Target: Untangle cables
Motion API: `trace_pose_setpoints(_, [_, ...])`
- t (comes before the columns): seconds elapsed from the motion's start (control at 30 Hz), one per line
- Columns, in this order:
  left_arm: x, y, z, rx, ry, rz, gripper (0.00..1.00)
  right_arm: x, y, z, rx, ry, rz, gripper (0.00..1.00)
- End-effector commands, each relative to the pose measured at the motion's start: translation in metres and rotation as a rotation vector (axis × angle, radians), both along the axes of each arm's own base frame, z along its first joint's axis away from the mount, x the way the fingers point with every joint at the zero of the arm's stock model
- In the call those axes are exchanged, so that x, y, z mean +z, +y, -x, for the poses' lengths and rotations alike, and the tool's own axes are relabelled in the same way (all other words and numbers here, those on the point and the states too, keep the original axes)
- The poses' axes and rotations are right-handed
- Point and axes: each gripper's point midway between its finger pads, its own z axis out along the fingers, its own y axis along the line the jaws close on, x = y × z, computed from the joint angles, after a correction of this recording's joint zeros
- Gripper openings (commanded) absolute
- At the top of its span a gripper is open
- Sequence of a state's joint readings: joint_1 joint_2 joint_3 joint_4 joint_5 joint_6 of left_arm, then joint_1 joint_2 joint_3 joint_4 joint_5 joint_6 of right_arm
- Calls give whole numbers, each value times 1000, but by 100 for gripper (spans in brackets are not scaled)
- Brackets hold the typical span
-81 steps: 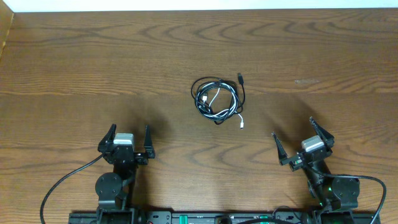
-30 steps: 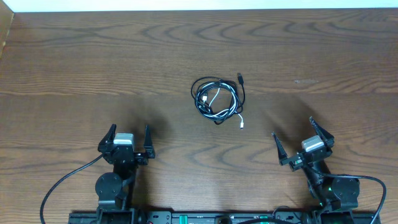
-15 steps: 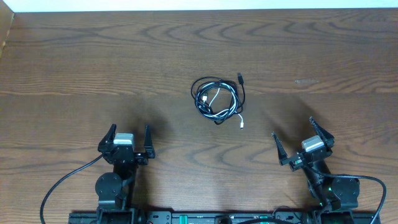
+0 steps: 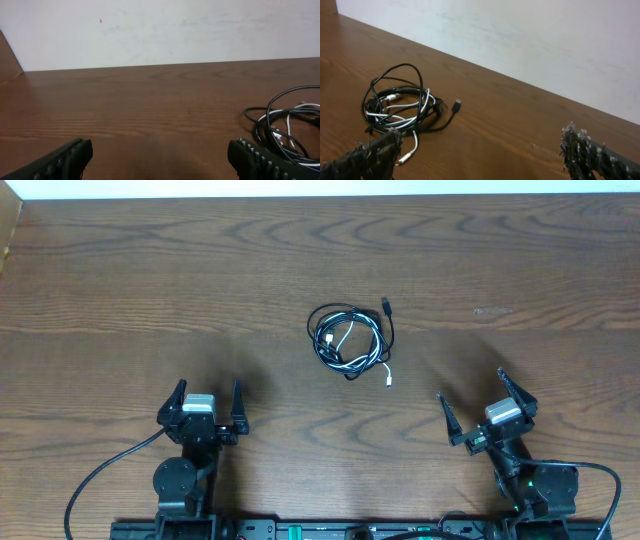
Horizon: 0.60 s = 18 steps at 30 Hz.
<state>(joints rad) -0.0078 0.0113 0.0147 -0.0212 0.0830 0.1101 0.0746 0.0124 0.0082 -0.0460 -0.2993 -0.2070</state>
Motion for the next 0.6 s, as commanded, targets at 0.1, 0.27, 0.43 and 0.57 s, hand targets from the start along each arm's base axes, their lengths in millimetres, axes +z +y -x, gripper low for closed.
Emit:
trace_pose_setpoints(0.1, [-14, -1, 1, -7, 47, -20, 92, 10, 8, 3, 48, -37, -19, 99])
trace_pose_setpoints(0.27, [1, -2, -1, -9, -13, 2, 92, -1, 8, 3, 48, 10, -16, 99])
trace_pose_setpoints(0.43, [9, -12, 0, -63, -36, 76, 92, -2, 13, 5, 80, 23, -29, 99])
trace_pose_setpoints(0.57, [9, -12, 0, -63, -35, 76, 92, 0, 14, 6, 84, 21, -36, 99])
